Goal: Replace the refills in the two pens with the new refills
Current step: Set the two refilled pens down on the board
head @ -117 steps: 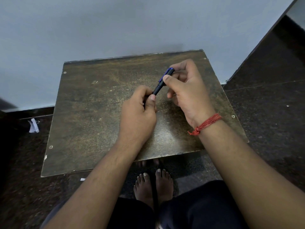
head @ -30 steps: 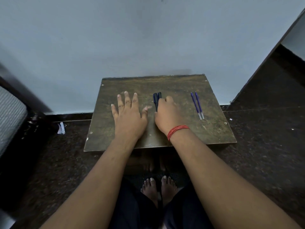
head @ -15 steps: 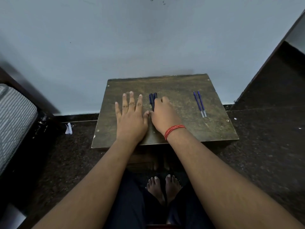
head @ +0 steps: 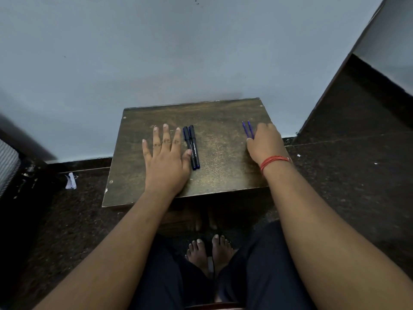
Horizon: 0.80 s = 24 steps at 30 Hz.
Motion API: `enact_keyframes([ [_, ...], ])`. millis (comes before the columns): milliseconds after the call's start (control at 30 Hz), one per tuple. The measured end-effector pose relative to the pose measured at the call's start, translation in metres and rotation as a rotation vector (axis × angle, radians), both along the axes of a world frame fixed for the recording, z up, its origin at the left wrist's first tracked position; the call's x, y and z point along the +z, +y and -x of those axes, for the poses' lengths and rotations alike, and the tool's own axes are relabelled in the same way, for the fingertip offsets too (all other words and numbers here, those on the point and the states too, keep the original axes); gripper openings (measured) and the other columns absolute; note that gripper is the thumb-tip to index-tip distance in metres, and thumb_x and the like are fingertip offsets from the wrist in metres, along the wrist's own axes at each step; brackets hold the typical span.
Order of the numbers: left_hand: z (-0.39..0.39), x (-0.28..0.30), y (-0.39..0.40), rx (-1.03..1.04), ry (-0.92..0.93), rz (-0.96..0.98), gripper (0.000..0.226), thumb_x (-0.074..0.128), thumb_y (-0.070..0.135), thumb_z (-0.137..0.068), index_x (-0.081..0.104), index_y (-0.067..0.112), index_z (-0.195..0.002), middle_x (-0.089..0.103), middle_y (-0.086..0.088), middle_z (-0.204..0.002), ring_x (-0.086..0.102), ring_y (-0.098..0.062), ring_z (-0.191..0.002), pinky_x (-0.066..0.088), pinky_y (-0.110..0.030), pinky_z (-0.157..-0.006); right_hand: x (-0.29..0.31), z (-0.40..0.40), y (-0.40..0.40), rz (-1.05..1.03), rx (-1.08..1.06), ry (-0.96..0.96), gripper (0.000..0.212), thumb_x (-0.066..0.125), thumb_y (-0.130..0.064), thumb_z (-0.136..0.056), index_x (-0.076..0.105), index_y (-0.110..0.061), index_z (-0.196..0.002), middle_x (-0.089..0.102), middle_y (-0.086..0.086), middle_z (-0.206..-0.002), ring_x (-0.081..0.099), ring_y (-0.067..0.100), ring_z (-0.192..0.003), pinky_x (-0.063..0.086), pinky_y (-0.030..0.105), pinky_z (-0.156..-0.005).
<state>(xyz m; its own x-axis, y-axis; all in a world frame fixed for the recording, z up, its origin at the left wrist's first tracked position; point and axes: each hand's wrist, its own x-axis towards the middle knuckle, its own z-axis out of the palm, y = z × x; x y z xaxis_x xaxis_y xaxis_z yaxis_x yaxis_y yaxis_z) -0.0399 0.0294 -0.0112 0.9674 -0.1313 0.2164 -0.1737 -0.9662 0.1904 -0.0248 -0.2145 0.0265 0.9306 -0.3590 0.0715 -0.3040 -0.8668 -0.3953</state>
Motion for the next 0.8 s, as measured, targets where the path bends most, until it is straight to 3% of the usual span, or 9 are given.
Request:
enact_keyframes([
  [133,0.001,0.0,0.0,0.001,-0.011,0.017,0.064,0.021,0.05,-0.103,0.012,0.022,-0.159,0.003,-0.01,-0.168,-0.01,-0.027,-0.155,-0.001,-0.059,-0.122,-0.003,-0.002,0.022,0.041,0.053,0.021,0.023,0.055,-0.008,-0.095,0.06,-0.006,-0.117,0.055,0.013,-0.118,0.057,0.031,-0.109,0.041,0.032,-0.081],
  [400,0.001,-0.001,0.0,0.015,-0.015,0.03,0.063,0.023,0.048,-0.103,0.014,0.022,-0.159,0.005,-0.011,-0.168,-0.008,-0.028,-0.155,0.0,-0.058,-0.122,-0.009,-0.002,0.071,-0.008,0.202,-0.001,0.02,0.053,0.001,-0.092,0.061,-0.006,-0.109,0.053,0.01,-0.109,0.054,0.022,-0.09,0.041,0.028,-0.075],
  [567,0.002,-0.001,-0.001,0.018,-0.006,0.021,0.063,0.021,0.049,-0.103,0.011,0.022,-0.159,0.004,-0.01,-0.168,-0.008,-0.027,-0.155,0.0,-0.056,-0.123,-0.011,-0.002,0.084,-0.016,0.239,-0.011,0.025,0.053,0.0,-0.091,0.06,-0.005,-0.114,0.054,0.013,-0.114,0.057,0.029,-0.103,0.046,0.033,-0.083],
  [800,0.002,-0.001,-0.001,0.016,0.002,0.036,0.063,0.022,0.049,-0.103,0.012,0.022,-0.159,0.004,-0.01,-0.168,-0.009,-0.027,-0.155,0.0,-0.055,-0.123,-0.011,0.0,0.085,-0.014,0.226,-0.029,0.024,0.054,-0.001,-0.092,0.06,-0.006,-0.115,0.054,0.012,-0.113,0.057,0.028,-0.103,0.045,0.031,-0.08],
])
